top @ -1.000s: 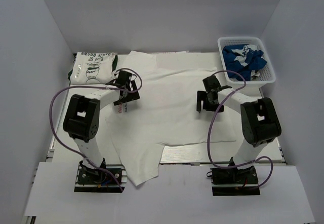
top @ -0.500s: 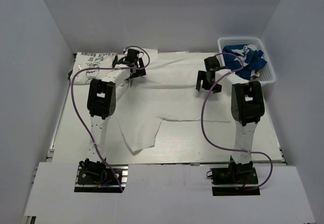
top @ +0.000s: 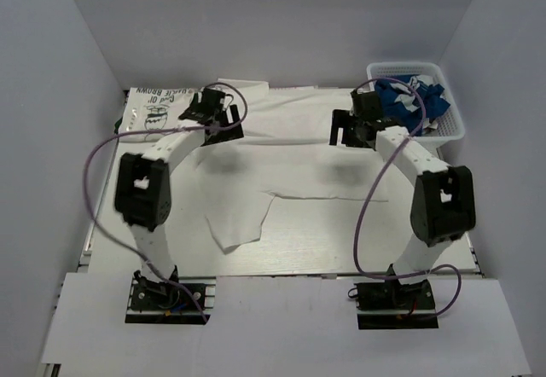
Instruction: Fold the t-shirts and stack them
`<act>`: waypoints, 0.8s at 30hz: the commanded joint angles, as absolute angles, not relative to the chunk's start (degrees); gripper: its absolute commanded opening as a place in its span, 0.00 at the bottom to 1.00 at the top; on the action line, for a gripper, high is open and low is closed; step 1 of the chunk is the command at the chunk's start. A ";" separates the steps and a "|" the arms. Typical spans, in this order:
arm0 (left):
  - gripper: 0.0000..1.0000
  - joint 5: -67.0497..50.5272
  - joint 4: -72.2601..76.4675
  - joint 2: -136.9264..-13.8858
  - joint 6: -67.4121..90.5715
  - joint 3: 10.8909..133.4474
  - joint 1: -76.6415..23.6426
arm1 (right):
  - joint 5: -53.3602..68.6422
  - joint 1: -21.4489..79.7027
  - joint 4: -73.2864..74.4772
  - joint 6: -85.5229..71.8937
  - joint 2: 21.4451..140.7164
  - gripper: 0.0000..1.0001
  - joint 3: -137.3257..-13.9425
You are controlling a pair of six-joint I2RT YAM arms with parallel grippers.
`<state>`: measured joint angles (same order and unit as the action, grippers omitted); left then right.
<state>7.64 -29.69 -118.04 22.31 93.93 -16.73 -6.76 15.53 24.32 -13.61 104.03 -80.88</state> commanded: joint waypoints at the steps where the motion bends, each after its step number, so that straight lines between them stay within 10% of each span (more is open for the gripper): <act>1: 1.00 4.49 -26.55 -94.18 28.81 74.02 -17.23 | -4.14 16.17 17.60 -17.39 93.10 0.90 -70.34; 12: 1.00 -8.87 -31.64 -56.98 45.96 36.58 -18.28 | -4.30 16.00 13.62 -25.22 73.22 0.90 -51.07; 24: 0.79 -15.12 -33.84 -54.05 51.06 22.24 -21.18 | -10.02 15.38 15.03 -30.41 64.43 0.90 -41.31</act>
